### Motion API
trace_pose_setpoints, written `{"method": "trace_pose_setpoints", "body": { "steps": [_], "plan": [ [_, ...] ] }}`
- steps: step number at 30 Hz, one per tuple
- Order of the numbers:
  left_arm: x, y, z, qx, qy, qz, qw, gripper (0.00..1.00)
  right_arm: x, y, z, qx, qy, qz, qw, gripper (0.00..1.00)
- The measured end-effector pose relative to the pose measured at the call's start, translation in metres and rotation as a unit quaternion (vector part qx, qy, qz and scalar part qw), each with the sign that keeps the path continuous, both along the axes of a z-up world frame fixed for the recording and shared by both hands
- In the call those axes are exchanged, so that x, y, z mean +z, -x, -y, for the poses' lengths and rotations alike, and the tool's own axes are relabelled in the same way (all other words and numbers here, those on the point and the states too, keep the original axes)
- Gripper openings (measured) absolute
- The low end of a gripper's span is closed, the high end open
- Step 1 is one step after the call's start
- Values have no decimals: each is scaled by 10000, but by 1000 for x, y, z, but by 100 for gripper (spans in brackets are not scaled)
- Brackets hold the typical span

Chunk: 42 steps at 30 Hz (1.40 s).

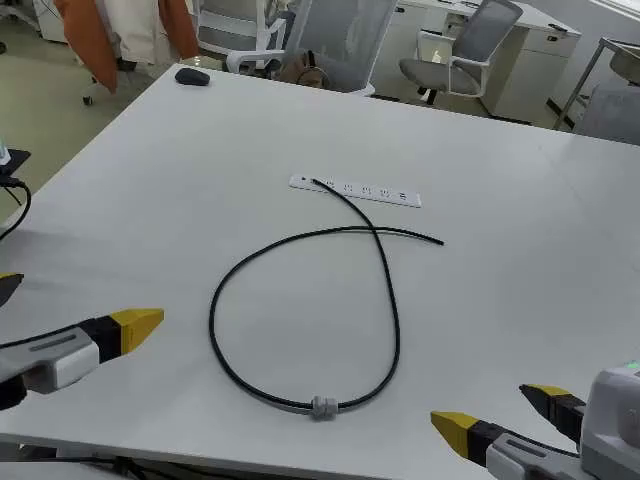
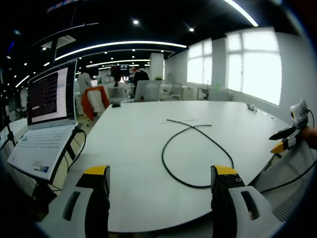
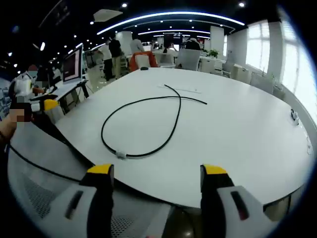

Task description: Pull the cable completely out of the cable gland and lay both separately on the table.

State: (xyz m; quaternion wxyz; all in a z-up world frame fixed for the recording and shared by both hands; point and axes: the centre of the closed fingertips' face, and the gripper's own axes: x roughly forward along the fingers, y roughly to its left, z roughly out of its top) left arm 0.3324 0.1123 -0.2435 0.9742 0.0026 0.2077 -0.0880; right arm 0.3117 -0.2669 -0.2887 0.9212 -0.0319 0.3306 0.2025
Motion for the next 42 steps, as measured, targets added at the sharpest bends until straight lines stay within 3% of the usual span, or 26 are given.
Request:
{"method": "trace_pose_setpoints", "body": {
  "steps": [20, 25, 30, 42],
  "plan": [
    [-3, 3, 1, -31, -68, -80, 9999, 85, -3, 1, 0, 17, 6, -67, 10000, 70],
    [-3, 3, 5, -139, 1, -94, 9999, 79, -3, 1, 0, 1, -2, -69, 10000, 70],
    [1, 2, 4, -160, -111, 40, 9998, 83, -3, 1, 0, -10, -1, -66, 10000, 71],
    [-3, 3, 4, -114, -10, -73, 9999, 80, -3, 1, 1, -17, 29, -83, 10000, 70]
  ]
}}
